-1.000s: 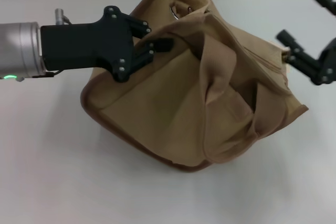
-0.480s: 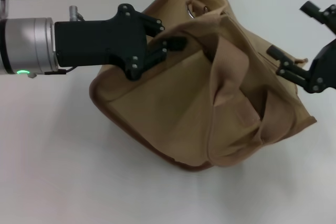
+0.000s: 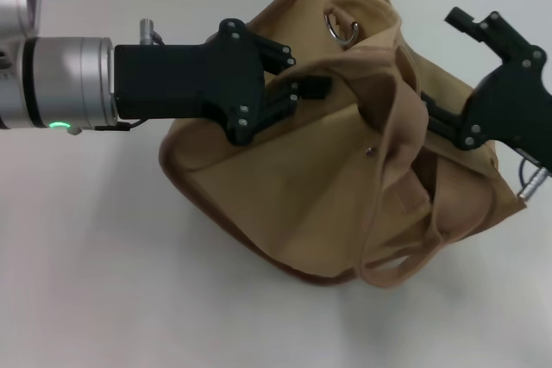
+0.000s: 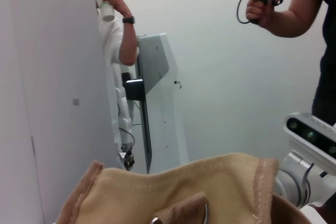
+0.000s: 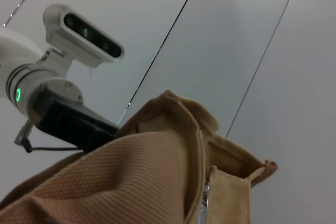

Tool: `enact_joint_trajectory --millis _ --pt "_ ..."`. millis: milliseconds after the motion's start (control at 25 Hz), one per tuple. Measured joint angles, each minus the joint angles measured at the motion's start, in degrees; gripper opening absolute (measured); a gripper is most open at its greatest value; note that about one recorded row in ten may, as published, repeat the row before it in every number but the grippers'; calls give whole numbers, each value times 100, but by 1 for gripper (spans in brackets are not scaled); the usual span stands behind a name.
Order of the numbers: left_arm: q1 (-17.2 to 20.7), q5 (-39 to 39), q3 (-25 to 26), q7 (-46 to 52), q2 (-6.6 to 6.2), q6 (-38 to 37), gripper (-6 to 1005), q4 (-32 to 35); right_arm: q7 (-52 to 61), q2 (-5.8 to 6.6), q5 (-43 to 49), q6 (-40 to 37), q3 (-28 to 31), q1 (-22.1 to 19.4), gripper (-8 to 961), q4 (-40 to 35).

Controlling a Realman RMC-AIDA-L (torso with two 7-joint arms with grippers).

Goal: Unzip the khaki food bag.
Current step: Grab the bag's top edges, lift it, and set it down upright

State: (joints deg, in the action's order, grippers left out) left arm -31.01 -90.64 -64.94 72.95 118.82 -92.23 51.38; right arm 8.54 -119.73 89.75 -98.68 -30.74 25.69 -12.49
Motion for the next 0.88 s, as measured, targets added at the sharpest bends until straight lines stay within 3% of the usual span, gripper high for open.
enact_joint_trajectory --millis 480,880 --pt "-142 46 -41 -27 0 38 62 -145 -663 5 -5 482 -281 264 805 436" --pt "-89 132 23 -21 -18 376 62 -249 -467 33 -83 312 -154 7 804 375"
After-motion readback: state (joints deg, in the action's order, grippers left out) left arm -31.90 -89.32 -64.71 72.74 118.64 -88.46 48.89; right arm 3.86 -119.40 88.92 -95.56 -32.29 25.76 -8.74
